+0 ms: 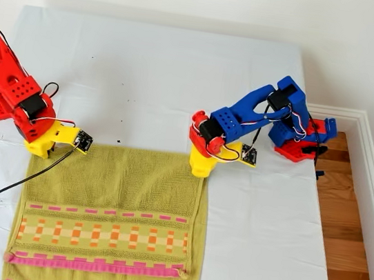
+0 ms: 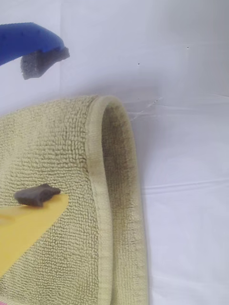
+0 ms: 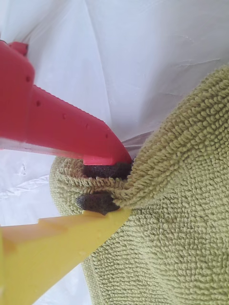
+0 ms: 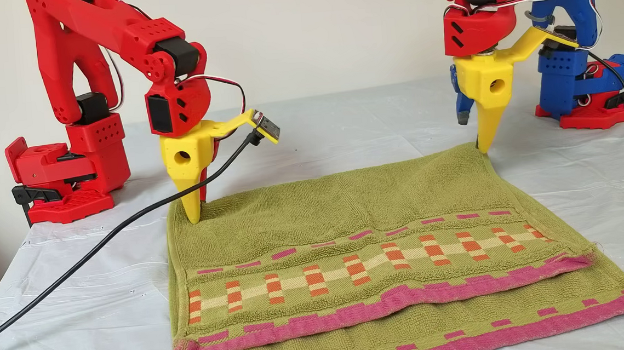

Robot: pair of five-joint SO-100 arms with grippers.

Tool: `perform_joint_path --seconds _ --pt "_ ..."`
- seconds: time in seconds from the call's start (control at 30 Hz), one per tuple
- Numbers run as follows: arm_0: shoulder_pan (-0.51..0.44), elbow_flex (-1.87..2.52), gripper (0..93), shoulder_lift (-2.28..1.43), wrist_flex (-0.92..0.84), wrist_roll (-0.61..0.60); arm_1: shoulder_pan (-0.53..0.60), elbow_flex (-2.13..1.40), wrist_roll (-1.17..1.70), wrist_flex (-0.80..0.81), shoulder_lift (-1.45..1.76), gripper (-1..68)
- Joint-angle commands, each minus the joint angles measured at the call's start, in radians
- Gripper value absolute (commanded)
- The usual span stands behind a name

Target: Fold the towel.

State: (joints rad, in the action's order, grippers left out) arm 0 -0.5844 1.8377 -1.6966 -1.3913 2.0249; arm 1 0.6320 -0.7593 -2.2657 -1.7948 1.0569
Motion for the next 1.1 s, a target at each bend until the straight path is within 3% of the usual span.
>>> perform_joint_path --seconds 0.0,0.33,0.8,1.07 --pt "0.012 -0.057 1.4 -0.003 0.011 0.011 -0.028 0.133 0.025 -0.006 0.000 52.7" --pt "-0.012 -0.009 1.4 -0.041 0.031 0.032 -0.083 0.279 0.100 -0.006 -0.199 48.6" --pt "-0.058 0.051 1.4 -0.078 0.077 0.087 -0.029 0.212 0.041 -0.006 -0.210 45.2" --pt "-0.084 0.074 1.4 -0.101 0.092 0.121 -0.029 0.416 0.078 -0.006 -0.374 33.3"
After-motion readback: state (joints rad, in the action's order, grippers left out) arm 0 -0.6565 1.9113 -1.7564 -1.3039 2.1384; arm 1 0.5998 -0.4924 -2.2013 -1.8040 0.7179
